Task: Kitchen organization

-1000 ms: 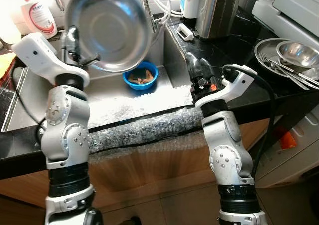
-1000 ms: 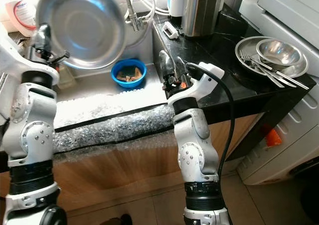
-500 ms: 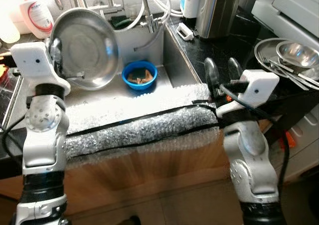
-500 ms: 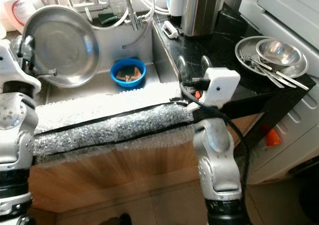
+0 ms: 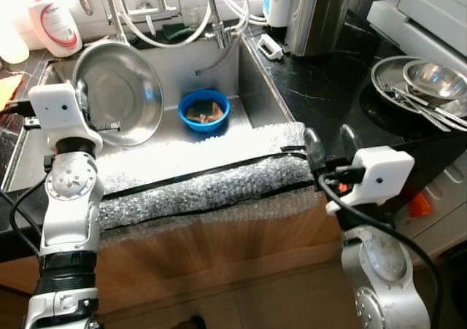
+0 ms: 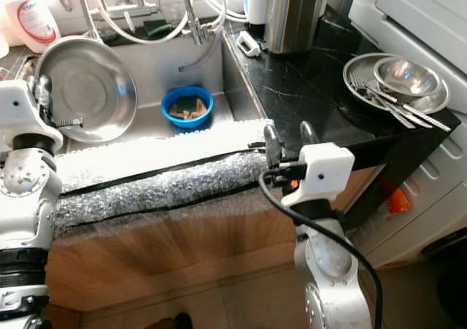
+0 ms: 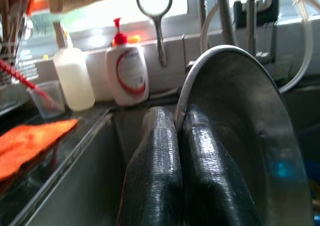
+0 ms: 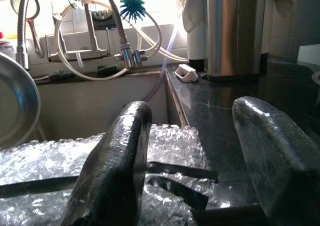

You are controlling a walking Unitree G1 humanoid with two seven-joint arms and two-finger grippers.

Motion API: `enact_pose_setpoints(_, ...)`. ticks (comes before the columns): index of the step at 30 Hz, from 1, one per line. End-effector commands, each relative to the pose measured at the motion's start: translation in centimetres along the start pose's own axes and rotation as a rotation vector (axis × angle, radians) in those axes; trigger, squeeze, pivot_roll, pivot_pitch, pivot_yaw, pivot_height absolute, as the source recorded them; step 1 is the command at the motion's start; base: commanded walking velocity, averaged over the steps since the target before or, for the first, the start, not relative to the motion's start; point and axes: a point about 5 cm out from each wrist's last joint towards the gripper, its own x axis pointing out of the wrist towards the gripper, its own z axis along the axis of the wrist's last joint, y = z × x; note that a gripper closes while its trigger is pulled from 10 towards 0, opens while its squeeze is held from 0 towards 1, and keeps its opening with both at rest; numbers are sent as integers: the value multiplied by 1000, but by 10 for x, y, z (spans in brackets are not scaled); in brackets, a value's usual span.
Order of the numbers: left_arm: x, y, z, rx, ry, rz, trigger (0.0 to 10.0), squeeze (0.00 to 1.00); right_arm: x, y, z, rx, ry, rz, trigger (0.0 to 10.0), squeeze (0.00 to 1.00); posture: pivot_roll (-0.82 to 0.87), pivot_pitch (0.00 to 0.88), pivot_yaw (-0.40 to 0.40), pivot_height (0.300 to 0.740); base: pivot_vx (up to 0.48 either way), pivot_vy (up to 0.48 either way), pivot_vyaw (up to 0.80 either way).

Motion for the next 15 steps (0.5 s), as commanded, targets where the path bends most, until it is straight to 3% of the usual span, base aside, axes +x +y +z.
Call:
enact_pose_setpoints(1, 6, 9, 3, 5, -21, 50, 10000, 0, -3, 1, 6, -8, -13, -5, 10000, 0, -95, 105, 55, 740, 0, 0, 0)
enact_pose_setpoints(4, 8, 9, 1, -4, -9, 63, 10000, 0, -3, 1, 6, -8, -11, -8, 10000, 0, -97, 101, 57, 740, 0, 0, 0)
enact_pose_setpoints(7, 16, 13, -6, -117, 73, 154, 10000, 0, -3, 1, 4, -4, 1, -13, 10000, 0, -100, 89, 58, 740, 0, 0, 0)
enact_pose_setpoints(10, 23, 13, -5, -127, 92, 182, 10000, 0, -1, 1, 5, 16, -6, -19, 10000, 0, -101, 82, 59, 740, 0, 0, 0)
enact_pose_setpoints(15, 30, 4, -16, -63, 186, 131, 10000, 0, 1, 6, 5, 21, -6, -6, 10000, 0, -106, 71, 62, 740, 0, 0, 0)
